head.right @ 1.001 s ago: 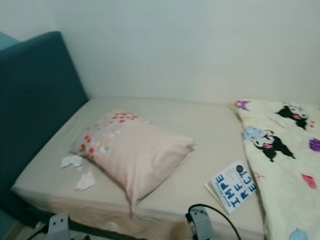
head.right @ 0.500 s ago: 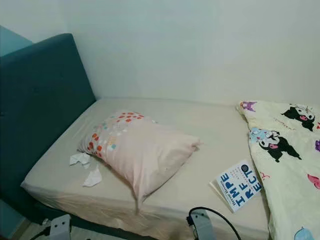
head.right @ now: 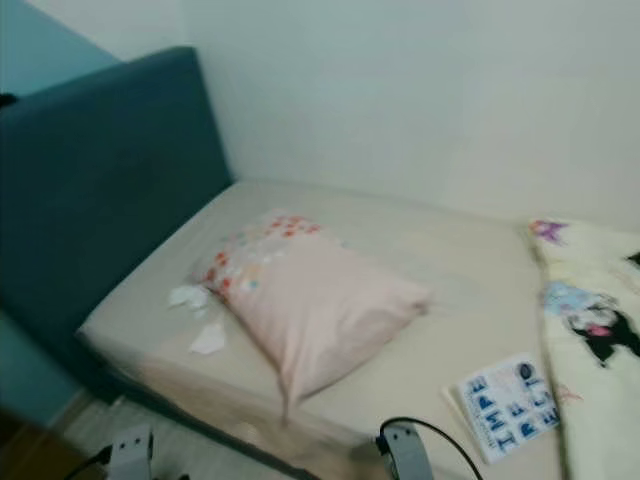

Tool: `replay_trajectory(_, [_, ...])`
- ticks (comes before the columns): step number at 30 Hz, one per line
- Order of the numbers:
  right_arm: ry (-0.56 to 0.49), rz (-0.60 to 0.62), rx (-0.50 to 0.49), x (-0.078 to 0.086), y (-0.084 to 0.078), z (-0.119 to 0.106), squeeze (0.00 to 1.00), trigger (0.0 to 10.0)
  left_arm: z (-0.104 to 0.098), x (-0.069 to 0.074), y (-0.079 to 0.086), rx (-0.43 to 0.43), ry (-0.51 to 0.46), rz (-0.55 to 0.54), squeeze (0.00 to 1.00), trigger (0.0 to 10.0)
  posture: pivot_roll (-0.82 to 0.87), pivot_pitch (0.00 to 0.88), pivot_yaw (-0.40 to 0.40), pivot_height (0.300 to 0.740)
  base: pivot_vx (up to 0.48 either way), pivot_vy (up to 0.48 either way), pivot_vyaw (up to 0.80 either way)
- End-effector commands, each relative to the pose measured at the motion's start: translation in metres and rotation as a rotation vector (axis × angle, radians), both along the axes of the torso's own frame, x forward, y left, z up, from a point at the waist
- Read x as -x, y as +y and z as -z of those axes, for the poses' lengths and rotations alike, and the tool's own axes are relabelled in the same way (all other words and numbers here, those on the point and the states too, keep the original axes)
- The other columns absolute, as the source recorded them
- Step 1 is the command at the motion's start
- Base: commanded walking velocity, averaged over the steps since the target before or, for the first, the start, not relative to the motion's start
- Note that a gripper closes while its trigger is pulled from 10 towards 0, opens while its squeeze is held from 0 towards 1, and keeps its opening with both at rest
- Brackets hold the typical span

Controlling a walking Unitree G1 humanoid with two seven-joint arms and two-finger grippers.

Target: Clean up the room

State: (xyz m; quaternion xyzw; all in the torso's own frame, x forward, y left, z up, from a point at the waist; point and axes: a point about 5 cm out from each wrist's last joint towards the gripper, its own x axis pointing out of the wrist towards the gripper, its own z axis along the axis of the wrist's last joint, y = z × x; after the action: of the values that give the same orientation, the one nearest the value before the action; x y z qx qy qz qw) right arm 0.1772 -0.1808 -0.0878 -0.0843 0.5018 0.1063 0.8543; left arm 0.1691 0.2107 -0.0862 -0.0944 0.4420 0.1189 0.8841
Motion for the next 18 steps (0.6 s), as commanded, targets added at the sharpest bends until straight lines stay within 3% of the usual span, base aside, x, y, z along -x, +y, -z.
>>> replay_trajectory(1, [0.030, 0.004, -0.003, 0.0076, 0.0016, 0.0038, 0.00, 10.0, 0.0037, 0.0090, 0.0027, -0.009, 0.038, -0.005, 0.00, 10.0, -0.02, 0.000, -0.027, 0.727, 0.000, 0.000, 0.71])
replay_trajectory(18, [0.044, -0.004, 0.000, 0.0126, 0.0010, 0.0058, 0.00, 10.0, 0.0063, 0.0162, 0.0048, -0.017, 0.063, -0.010, 0.00, 10.0, -0.02, 0.000, -0.026, 0.727, 0.000, 0.000, 0.71])
